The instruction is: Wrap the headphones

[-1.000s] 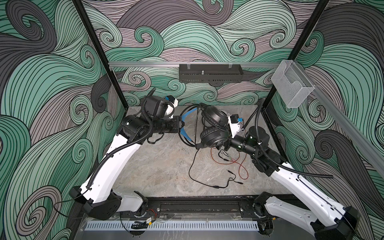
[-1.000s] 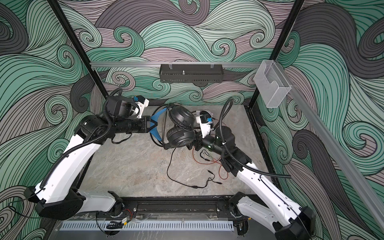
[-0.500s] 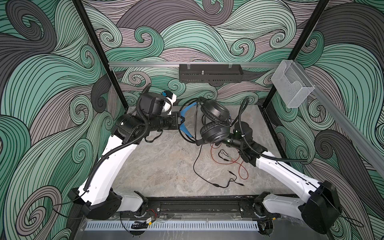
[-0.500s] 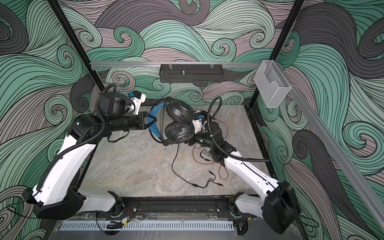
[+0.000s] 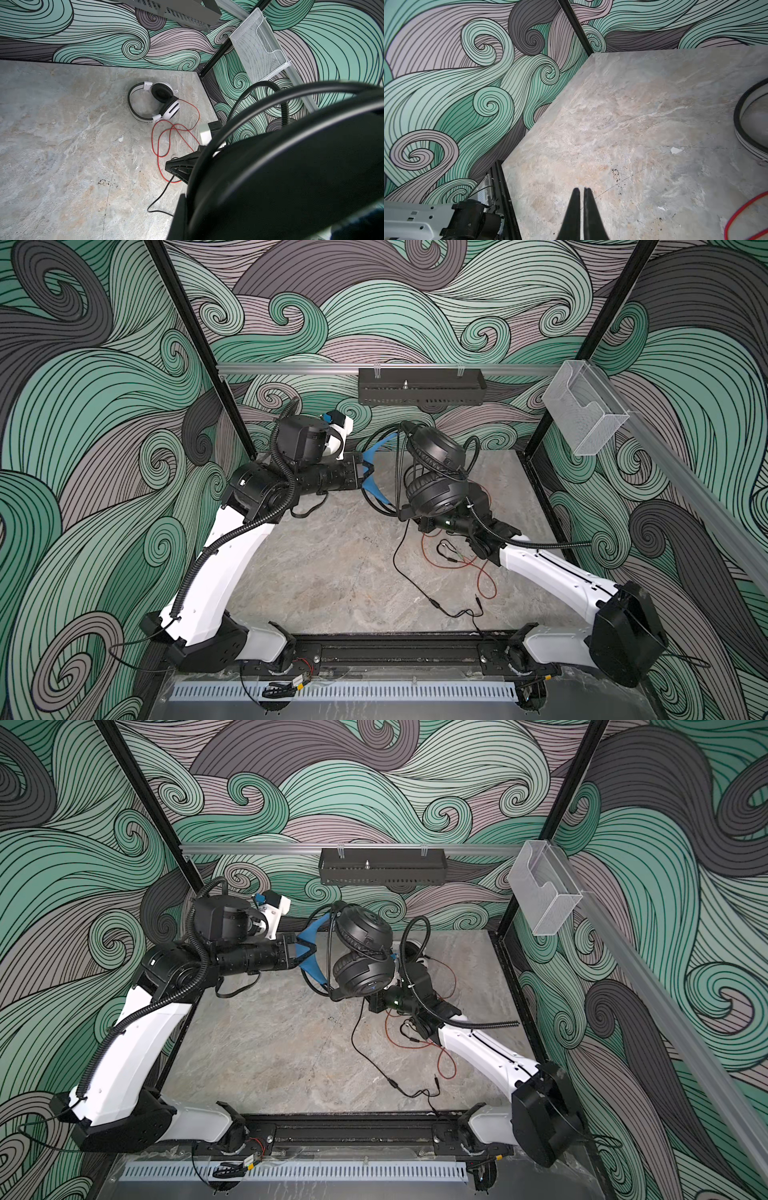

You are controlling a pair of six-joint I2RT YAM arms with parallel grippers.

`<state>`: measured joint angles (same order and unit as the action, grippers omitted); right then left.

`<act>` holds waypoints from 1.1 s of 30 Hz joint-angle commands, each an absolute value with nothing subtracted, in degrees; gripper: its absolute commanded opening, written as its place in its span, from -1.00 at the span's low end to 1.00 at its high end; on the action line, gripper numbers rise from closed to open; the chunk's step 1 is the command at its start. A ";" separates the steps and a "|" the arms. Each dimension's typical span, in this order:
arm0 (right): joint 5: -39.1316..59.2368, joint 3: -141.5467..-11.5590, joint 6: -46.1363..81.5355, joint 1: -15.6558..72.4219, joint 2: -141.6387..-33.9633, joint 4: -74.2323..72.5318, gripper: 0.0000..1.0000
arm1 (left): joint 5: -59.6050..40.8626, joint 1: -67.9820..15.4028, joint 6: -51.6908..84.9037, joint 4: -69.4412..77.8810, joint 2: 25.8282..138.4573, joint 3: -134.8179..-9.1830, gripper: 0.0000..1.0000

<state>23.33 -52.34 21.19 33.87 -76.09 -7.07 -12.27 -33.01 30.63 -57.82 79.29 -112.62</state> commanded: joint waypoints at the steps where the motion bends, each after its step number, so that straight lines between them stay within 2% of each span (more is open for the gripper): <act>1: 17.65 -54.03 18.15 34.29 -76.19 2.64 -1.00 | -16.45 -32.67 33.13 -49.07 77.93 -115.29 -1.00; 6: 13.57 -59.53 13.30 34.24 -74.38 7.96 -1.00 | -19.01 -32.82 32.01 -52.18 79.77 -115.15 -1.00; 11: 9.44 -65.54 9.60 33.71 -74.60 11.59 -1.00 | -20.30 -34.31 30.68 -52.48 78.94 -109.08 -1.00; 22: 8.26 -68.19 9.85 32.95 -80.84 16.50 -1.00 | -21.10 -36.12 29.44 -52.71 77.91 -108.45 -1.00; 29: 1.40 -72.33 10.56 32.00 -84.18 24.52 -1.00 | -26.56 -36.60 29.32 -53.27 78.75 -108.74 -1.00; 33: -1.47 -76.38 10.60 31.19 -87.36 28.61 -1.00 | -26.19 -38.04 27.61 -56.34 79.45 -109.26 -1.00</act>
